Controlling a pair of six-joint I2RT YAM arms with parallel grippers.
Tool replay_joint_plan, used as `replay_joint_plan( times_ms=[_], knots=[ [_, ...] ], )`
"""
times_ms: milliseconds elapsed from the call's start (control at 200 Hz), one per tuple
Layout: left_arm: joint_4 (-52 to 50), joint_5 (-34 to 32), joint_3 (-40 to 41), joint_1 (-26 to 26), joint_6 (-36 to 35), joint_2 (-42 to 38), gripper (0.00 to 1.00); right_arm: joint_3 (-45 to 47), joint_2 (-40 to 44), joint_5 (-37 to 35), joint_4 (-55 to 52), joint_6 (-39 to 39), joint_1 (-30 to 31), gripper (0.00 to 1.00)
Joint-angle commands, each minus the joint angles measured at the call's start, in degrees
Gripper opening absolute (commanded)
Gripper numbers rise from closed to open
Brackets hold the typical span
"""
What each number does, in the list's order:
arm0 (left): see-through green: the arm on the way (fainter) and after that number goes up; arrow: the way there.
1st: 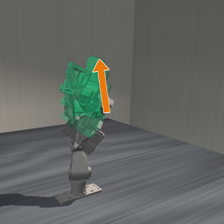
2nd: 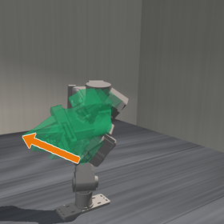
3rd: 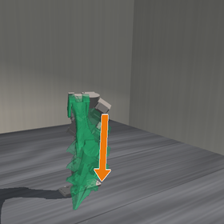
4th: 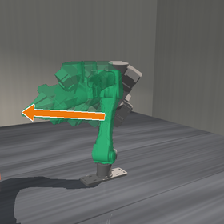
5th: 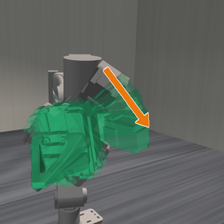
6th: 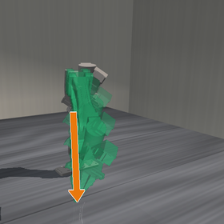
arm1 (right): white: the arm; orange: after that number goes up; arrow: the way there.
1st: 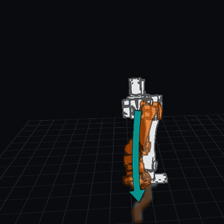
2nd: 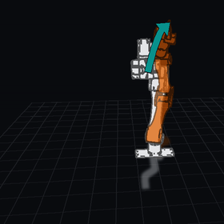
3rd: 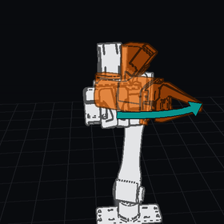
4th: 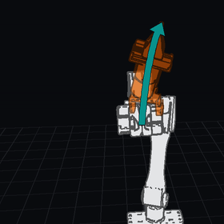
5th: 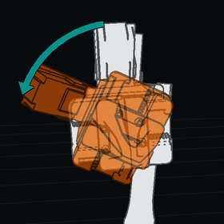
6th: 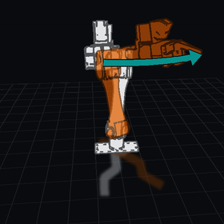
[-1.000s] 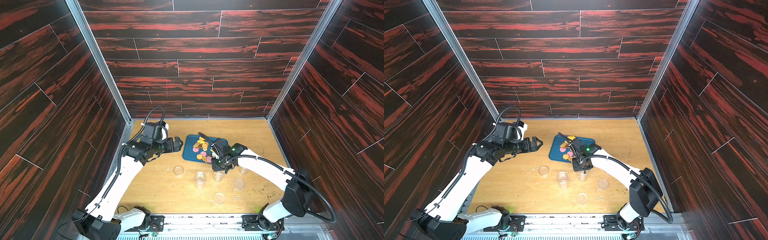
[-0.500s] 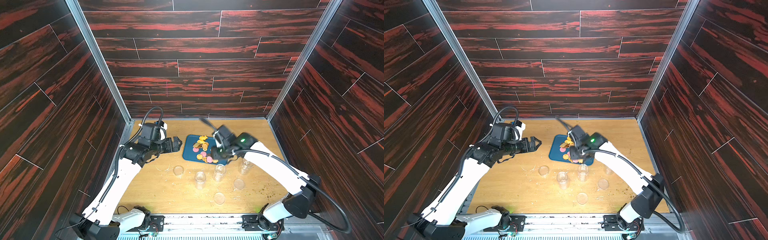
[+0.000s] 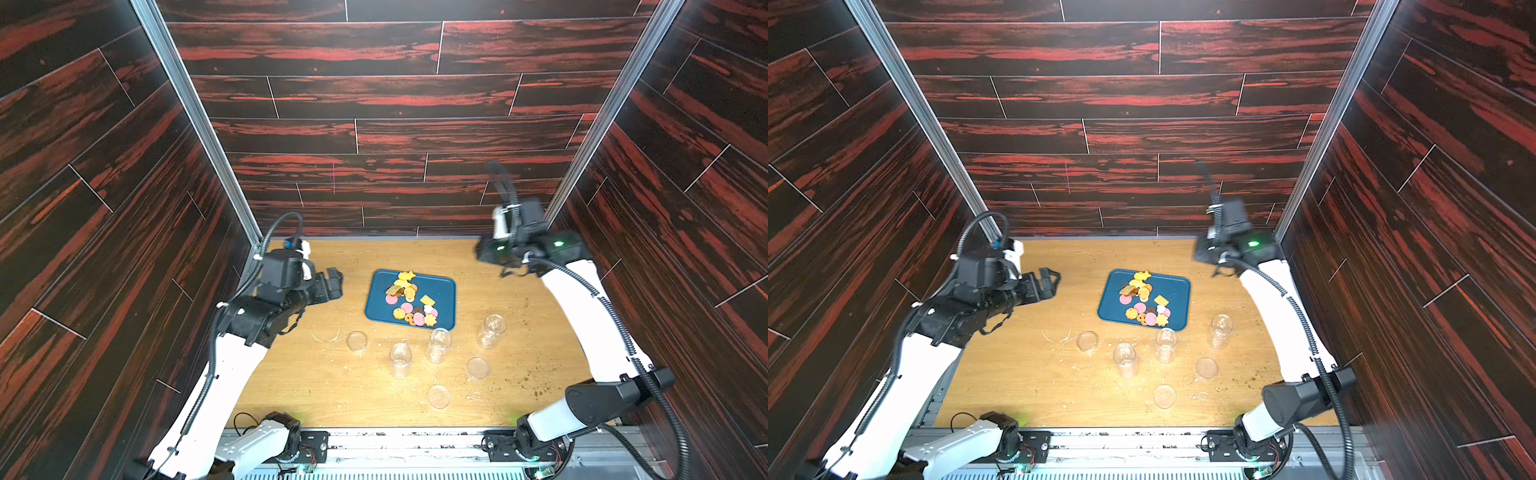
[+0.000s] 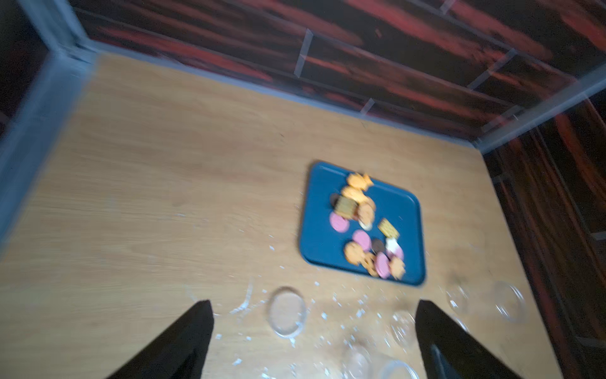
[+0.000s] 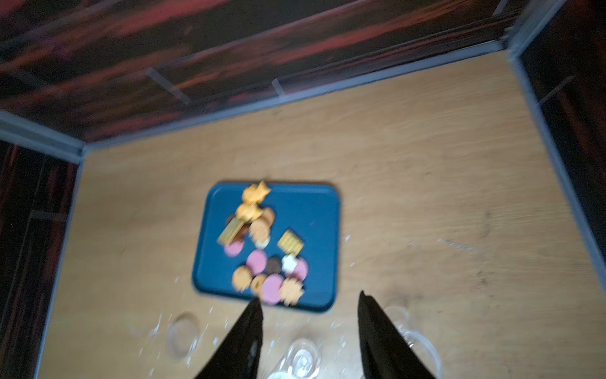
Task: Pour the cookies out of the jar
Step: Place the jar at the center of the board.
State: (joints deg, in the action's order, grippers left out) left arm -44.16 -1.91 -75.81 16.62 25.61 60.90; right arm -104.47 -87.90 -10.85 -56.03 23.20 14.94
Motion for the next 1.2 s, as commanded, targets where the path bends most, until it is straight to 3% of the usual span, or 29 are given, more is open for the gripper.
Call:
replay_joint_plan(
  times_ms=[0,180,346,526,671,887,1032,1192],
  knots=[
    [-0.8,-6.6,1.7,-2.0,0.2,-1.9,1.00,4.1,3.8,5.1,7.3,-3.9,-5.1,0.50],
    [0.4,-8.9,6.0,-5.7,4.0,-3.2,1.00,20.1,10.7,11.0,27.0,-7.5,-13.2,0.51],
    [3.1,-16.7,11.0,-7.5,5.5,-5.3,1.00,33.6,15.3,12.1,42.8,-10.2,-18.9,0.61],
    [13.7,-23.2,21.2,-7.5,-0.9,-11.1,1.00,42.6,15.3,13.3,52.8,-11.9,-23.8,0.72],
    [16.9,-32.2,28.9,-8.4,-2.5,-15.3,1.00,51.6,12.3,15.7,61.9,-11.3,-27.1,0.79],
    [19.6,-32.4,36.4,-11.2,-3.1,-20.0,1.00,61.7,7.8,19.5,73.5,-10.6,-27.8,0.79],
    [21.0,-32.5,37.1,-12.0,-4.3,-18.6,1.00,65.8,5.6,19.0,78.4,-13.0,-27.8,0.78],
    [27.4,-31.7,38.9,-12.5,-6.3,-15.7,1.00,72.4,4.1,19.0,91.7,-13.4,-27.7,0.79]
  ],
)
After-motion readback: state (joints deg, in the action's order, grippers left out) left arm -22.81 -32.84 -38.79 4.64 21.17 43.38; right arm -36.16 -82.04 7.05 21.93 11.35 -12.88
